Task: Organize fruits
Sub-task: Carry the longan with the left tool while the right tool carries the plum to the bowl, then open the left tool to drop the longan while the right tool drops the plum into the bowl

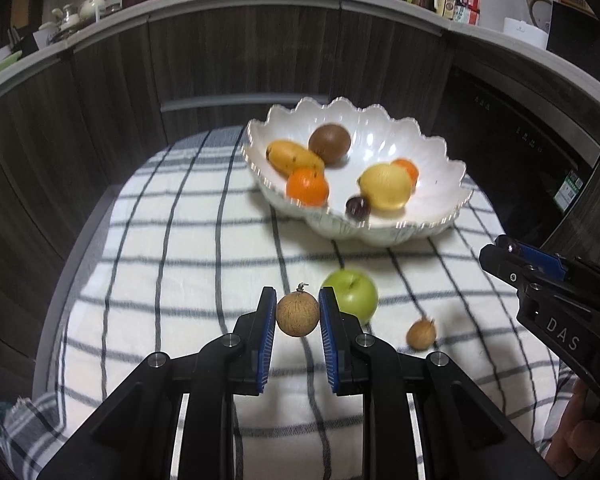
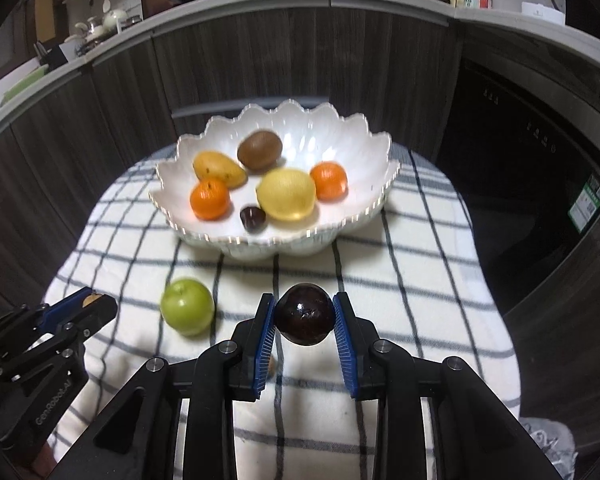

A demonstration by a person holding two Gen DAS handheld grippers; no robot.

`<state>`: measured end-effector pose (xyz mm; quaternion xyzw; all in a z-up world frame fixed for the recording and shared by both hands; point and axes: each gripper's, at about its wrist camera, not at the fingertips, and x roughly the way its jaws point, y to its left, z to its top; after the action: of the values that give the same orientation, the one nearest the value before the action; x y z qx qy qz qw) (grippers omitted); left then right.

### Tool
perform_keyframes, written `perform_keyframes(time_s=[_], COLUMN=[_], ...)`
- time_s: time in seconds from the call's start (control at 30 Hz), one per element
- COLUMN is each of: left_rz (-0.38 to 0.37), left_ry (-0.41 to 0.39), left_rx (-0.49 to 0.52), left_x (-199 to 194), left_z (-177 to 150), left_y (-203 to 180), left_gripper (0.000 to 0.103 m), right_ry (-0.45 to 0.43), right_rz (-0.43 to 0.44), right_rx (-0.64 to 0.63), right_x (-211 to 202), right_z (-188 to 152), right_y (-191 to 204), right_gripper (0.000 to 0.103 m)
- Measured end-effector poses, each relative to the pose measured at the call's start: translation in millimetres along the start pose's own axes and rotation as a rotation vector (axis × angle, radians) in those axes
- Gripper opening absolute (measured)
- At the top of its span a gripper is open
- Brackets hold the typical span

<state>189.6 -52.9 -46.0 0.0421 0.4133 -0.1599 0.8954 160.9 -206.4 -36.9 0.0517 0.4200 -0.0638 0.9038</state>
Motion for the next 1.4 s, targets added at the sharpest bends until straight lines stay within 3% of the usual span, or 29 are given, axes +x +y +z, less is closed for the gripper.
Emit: perform_keyframes(time_s=[0.37, 0.63, 1.03, 1.33, 1.4], left_rz=[-0.007, -0.035, -0.047, -0.044, -0.040], left_ry=[-0.081, -0.068, 0.015, 0.055, 0.061], left_rx=[0.033, 0.047, 0.038, 0.046, 0.044], left_x=[4.8, 34.7, 85.3, 102.5, 103.5], left_z=[60.6, 94.7, 97.5, 93.1, 92.6], left_y=[-9.4, -16.1, -21.0, -22.3, -21.9], left_gripper=[0.022, 0.022, 0.022, 0.023, 0.028], right_ry=[-0.060, -0.075, -0.017, 0.021, 0.033], right_rz=[-0.003, -0.011, -0.003, 0.009, 0.017], right_rx=[0.005, 0.010, 0.019, 0.021, 0.017], right_x=[-2.9, 10.4, 56.2, 76.6, 79.3], right_z=[46.1, 76.1, 89.5, 85.3, 84.8], right_y=[-10.8, -17.9, -27.2, -31.0, -30.4], right_gripper=[0.030, 0.030, 0.030, 0.030, 0.030])
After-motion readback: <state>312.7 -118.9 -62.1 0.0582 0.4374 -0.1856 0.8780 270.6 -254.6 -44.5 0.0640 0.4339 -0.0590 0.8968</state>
